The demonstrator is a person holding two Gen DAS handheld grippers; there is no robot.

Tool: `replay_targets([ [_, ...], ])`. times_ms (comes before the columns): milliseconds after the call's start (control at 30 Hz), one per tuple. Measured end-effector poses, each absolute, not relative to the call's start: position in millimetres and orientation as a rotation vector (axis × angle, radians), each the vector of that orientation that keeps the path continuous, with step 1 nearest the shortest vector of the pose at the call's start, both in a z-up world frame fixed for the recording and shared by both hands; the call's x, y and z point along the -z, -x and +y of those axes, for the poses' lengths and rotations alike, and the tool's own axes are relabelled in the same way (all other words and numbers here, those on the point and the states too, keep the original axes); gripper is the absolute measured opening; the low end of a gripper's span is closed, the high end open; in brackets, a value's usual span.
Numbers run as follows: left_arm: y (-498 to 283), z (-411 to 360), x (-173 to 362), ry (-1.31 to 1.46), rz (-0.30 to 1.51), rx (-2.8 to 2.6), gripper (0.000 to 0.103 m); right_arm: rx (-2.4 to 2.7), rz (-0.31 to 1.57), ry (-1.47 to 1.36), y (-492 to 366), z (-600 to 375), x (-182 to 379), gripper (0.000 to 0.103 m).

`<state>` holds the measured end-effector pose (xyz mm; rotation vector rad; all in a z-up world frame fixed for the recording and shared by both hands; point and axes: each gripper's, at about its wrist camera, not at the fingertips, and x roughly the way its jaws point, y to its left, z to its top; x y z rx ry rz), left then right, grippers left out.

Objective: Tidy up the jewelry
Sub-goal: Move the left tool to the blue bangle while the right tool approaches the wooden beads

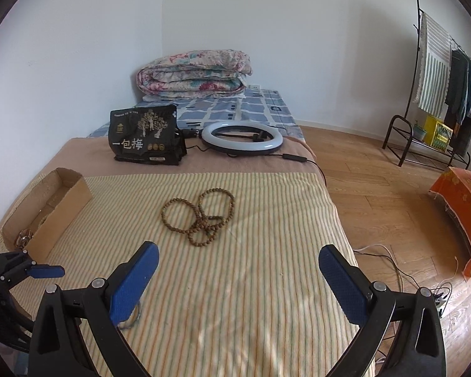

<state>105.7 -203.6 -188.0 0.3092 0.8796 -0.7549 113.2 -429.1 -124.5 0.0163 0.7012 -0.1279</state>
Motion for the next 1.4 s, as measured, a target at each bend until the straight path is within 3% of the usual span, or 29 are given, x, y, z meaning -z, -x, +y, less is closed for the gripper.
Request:
replay_targets([
  [500, -113.7, -245.2, 248.2, -0.435, 0.926, 0.687, 0.077, 0.142, 0.742, -0.097, -123.9, -457.3, 160.0, 0.103],
  [1400, -173.2, -205.8, 248.4, -0.267, 0.943, 0.495, 0.074, -0.045, 0.947, -0.100, -278.6, -406.5, 259.8, 0.103],
])
